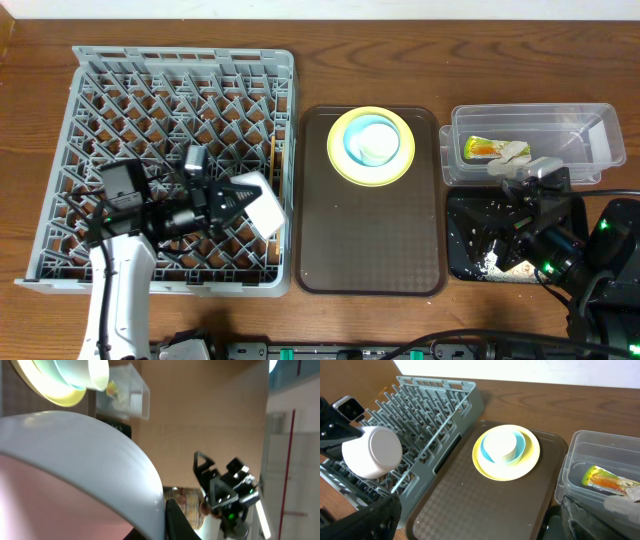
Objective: Sort waste into correct bins and load items into the dishwasher
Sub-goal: 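Rotate the held bowl upright and lower it into the rack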
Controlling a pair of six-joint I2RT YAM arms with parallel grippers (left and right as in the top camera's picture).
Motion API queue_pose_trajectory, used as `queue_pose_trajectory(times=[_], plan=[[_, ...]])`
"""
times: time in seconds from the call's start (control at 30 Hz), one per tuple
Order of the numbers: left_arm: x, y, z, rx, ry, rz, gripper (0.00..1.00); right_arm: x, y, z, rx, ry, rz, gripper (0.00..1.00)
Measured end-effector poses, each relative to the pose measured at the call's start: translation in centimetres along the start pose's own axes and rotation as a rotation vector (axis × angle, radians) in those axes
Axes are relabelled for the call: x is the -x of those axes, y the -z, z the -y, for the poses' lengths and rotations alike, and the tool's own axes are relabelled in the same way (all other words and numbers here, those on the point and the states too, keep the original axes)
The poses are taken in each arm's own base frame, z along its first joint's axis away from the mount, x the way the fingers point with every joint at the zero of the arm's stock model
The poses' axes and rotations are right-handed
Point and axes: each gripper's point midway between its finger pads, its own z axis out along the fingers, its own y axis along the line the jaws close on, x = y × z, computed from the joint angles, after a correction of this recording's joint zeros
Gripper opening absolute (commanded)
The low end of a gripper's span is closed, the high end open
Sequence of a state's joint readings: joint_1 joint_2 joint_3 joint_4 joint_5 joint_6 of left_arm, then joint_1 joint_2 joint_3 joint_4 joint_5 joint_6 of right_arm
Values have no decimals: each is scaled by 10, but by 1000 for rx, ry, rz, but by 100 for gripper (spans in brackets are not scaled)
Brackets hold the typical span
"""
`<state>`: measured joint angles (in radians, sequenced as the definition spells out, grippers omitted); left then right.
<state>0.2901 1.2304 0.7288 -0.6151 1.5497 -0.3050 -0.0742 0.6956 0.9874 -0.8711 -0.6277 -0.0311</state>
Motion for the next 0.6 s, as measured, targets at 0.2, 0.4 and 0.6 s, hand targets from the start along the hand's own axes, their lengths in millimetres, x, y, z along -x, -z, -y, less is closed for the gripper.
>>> queue_pose_trajectory(times=[0.2,0.4,0.6], plan=[[-14,-14,1,-2,-55,-74,7,0,0,0,0,0,0,99],[-14,-15,0,2,-92,-73,7,0,0,0,0,0,0,99],[-11,-15,-6,39,-111,-61,8,0,0,0,0,0,0,99]])
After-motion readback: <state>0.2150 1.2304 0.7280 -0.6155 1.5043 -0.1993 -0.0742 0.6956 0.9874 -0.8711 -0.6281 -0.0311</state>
